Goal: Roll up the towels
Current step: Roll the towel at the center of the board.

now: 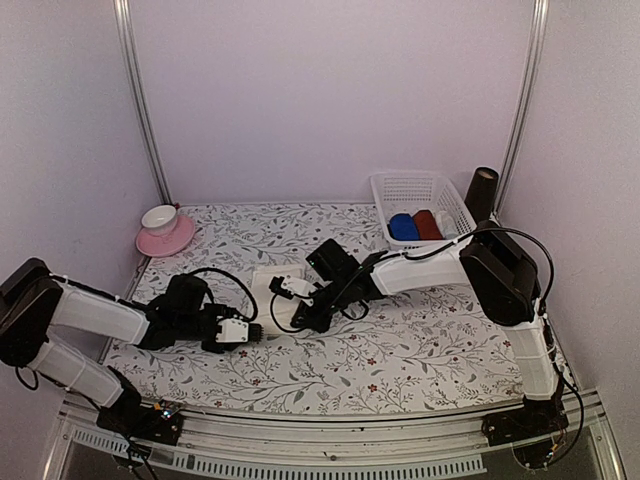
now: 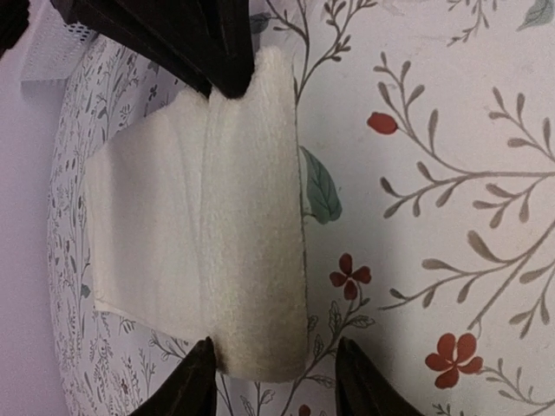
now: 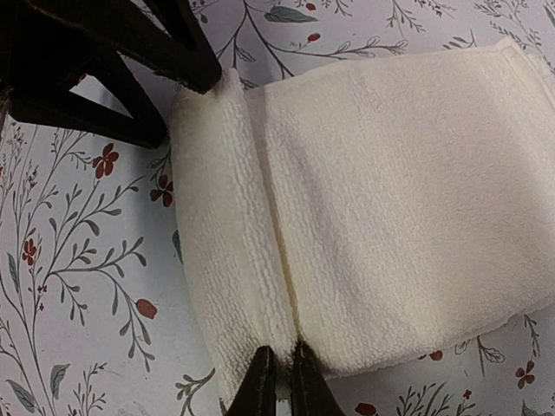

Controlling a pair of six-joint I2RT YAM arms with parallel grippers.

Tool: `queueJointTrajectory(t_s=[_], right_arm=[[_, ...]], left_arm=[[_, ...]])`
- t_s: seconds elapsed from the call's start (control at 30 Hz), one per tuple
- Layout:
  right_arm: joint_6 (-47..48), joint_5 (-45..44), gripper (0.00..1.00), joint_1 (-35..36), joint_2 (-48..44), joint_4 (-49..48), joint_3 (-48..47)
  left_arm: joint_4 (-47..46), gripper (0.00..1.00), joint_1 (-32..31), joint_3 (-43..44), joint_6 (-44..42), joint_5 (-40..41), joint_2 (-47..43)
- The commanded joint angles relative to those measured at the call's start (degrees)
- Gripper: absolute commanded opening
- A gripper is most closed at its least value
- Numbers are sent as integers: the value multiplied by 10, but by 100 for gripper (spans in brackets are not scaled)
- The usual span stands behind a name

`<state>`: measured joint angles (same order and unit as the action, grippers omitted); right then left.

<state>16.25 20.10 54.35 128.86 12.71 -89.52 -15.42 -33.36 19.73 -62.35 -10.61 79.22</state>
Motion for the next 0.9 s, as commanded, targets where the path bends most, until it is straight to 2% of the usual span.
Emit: queueJointTrajectory(t_s=[0.0, 0.27, 0.4, 0.7, 0.87], right_arm=[[0, -9, 6, -4, 30, 30, -3], [0, -8, 6, -4, 31, 31, -4], [-1, -8, 6, -4, 30, 32, -4], [1, -7, 6, -4, 30, 33, -5], [4, -4, 6, -4, 31, 34, -5]], left_arm=[[3, 44, -15, -6, -6, 9, 15], [-57, 48, -23, -41, -19, 25, -5], [-23, 45, -25, -17, -13, 30, 24], [-16, 31, -26, -1, -3, 38, 49], [-25, 32, -26, 11, 19, 61, 74]])
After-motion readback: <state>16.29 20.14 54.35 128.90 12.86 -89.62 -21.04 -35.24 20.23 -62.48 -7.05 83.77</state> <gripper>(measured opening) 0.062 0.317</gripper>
